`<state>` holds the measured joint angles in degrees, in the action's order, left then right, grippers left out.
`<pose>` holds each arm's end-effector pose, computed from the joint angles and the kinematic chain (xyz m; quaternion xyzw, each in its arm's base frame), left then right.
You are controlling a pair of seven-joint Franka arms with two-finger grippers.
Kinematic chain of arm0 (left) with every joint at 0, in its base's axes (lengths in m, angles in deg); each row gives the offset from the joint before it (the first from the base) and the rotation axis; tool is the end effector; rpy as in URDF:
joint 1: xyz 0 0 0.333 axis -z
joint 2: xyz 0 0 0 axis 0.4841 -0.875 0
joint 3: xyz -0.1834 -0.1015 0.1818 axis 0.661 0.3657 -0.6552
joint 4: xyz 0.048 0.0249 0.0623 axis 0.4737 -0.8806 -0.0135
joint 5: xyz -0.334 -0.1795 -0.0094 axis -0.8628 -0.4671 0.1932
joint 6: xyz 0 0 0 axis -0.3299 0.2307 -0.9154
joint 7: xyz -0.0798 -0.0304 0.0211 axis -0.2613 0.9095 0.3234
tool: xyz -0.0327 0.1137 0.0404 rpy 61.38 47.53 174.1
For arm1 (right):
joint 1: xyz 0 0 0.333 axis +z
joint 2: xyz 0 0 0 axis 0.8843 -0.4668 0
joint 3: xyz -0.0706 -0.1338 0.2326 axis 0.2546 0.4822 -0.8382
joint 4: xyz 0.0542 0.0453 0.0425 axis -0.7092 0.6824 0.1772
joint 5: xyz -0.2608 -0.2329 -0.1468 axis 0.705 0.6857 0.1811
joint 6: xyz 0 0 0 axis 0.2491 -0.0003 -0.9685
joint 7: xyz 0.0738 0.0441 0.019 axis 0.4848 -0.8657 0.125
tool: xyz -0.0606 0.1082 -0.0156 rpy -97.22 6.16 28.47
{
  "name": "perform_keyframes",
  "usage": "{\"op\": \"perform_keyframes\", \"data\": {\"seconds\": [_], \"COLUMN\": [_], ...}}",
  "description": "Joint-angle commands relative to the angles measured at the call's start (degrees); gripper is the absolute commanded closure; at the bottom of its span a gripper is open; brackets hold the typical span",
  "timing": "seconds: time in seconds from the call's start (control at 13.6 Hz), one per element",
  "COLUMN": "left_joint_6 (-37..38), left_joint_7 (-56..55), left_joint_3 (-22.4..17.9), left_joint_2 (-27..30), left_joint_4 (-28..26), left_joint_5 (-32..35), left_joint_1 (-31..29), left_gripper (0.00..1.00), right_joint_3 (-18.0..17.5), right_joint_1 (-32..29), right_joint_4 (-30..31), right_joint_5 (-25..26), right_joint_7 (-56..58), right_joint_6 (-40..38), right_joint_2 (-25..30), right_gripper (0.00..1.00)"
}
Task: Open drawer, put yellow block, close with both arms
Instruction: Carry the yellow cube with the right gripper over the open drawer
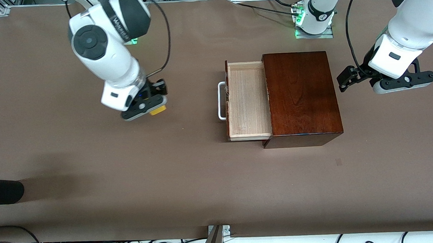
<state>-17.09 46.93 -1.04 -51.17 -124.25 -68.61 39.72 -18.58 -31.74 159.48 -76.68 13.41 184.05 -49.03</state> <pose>0.5541 -0.1031 0.5261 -0.9972 -0.0703 -0.0248 0.0031 0.5343 0.3227 0.4281 -0.9788 -0.1961 0.0107 0.0576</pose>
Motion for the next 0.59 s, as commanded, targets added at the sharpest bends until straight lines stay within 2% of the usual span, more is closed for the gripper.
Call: {"op": "perform_keyframes", "data": {"seconds": [0.0, 0.22, 0.51], "left_joint_6": [-1.7, -1.9, -3.9], "left_joint_7": [2.4, 8.3, 8.1], "left_joint_3": [-0.3, -0.3, -0.1], "left_joint_2": [-1.2, -1.1, -2.9], "left_joint_4": [2.1, 2.3, 2.3], "left_joint_5": [0.8, 0.6, 0.8], "left_joint_1": [-0.7, -2.3, -2.2], "left_gripper": [0.00, 0.00, 0.00], "right_joint_3": [0.2, 0.2, 0.2], "right_joint_1": [3.6, 8.4, 14.4], "right_joint_4": [-5.3, -11.0, -18.4], "right_joint_5": [-3.0, -2.9, -2.8], "right_joint_7": [-2.9, -3.4, -1.9], "right_joint_6": [-0.3, 0.3, 3.8], "right_joint_2": [-3.0, -7.4, -14.1], "right_gripper": [1.00, 1.00, 1.00]}}
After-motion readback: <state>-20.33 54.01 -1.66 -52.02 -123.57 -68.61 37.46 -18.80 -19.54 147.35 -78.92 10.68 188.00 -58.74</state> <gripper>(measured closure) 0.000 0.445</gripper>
